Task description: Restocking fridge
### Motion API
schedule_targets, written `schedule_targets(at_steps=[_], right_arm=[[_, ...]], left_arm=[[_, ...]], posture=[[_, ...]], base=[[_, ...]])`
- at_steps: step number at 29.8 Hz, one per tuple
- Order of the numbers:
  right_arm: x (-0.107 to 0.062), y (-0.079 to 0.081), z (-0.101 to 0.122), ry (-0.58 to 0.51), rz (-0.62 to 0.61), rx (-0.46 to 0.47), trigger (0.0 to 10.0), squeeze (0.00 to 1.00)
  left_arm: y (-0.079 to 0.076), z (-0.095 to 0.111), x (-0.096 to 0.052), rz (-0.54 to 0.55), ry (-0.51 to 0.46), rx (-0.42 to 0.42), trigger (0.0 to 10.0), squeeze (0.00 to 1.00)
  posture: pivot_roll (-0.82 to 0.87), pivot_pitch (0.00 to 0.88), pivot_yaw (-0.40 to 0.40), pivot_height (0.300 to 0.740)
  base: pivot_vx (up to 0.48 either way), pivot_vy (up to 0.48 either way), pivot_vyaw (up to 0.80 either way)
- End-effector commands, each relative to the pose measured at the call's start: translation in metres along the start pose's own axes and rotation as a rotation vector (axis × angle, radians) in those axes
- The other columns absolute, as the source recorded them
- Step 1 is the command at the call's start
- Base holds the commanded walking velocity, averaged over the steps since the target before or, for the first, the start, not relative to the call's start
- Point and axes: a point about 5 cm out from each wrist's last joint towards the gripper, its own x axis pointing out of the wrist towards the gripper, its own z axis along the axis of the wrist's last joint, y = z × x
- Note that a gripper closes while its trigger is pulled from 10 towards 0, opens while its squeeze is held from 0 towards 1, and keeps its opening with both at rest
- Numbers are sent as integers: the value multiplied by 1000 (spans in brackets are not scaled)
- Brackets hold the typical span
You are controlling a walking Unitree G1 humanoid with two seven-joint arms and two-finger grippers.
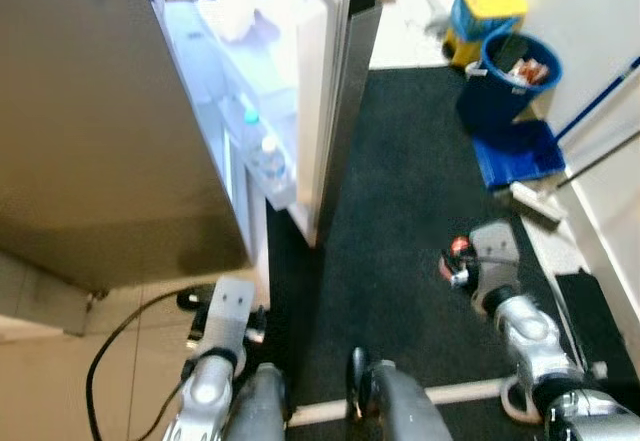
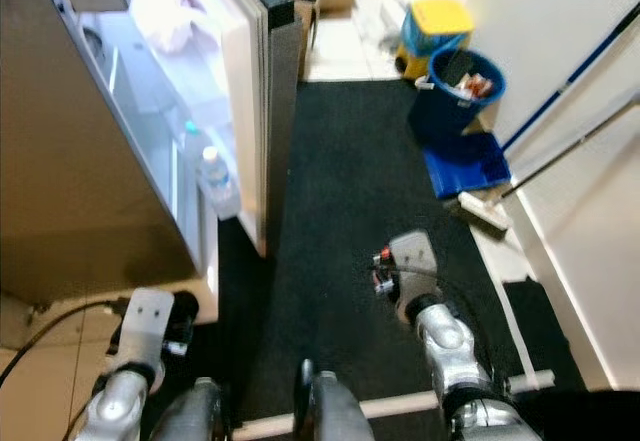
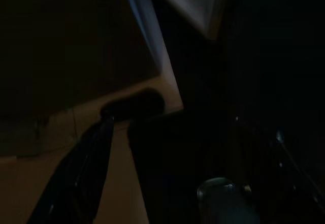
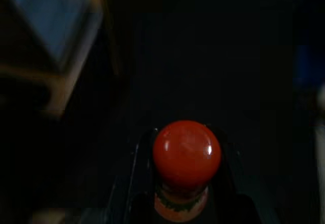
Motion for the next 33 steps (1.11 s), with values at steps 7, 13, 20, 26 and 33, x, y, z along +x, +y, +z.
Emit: schedule_targets(at_steps=[7, 13, 20, 26, 33], right_arm=[[-47, 21, -86, 316, -58, 105, 10000, 0], [-60, 10, -100, 392, -127, 86, 10000, 0], [-57, 15, -97, 371, -127, 84, 10000, 0], [-50, 18, -90, 346, -130, 74, 10000, 0], [-47, 16, -86, 337, -150, 65, 10000, 0]], left_arm=[[2, -64, -15, -39, 223, 62, 10000, 0], [-1, -75, -13, -43, 264, 123, 10000, 0], [-3, -76, -10, -47, 254, 136, 10000, 0], [-4, -74, -8, -40, 246, 141, 10000, 0], [-2, -74, -6, -17, 247, 131, 10000, 0]], posture=[[9, 166, -89, 740], [3, 151, -89, 740], [-4, 153, -87, 740], [-5, 159, -86, 740], [-4, 162, -86, 740]], base=[[0, 0, 0], [0, 0, 0], [0, -155, 0], [178, -364, 0], [299, -194, 0]])
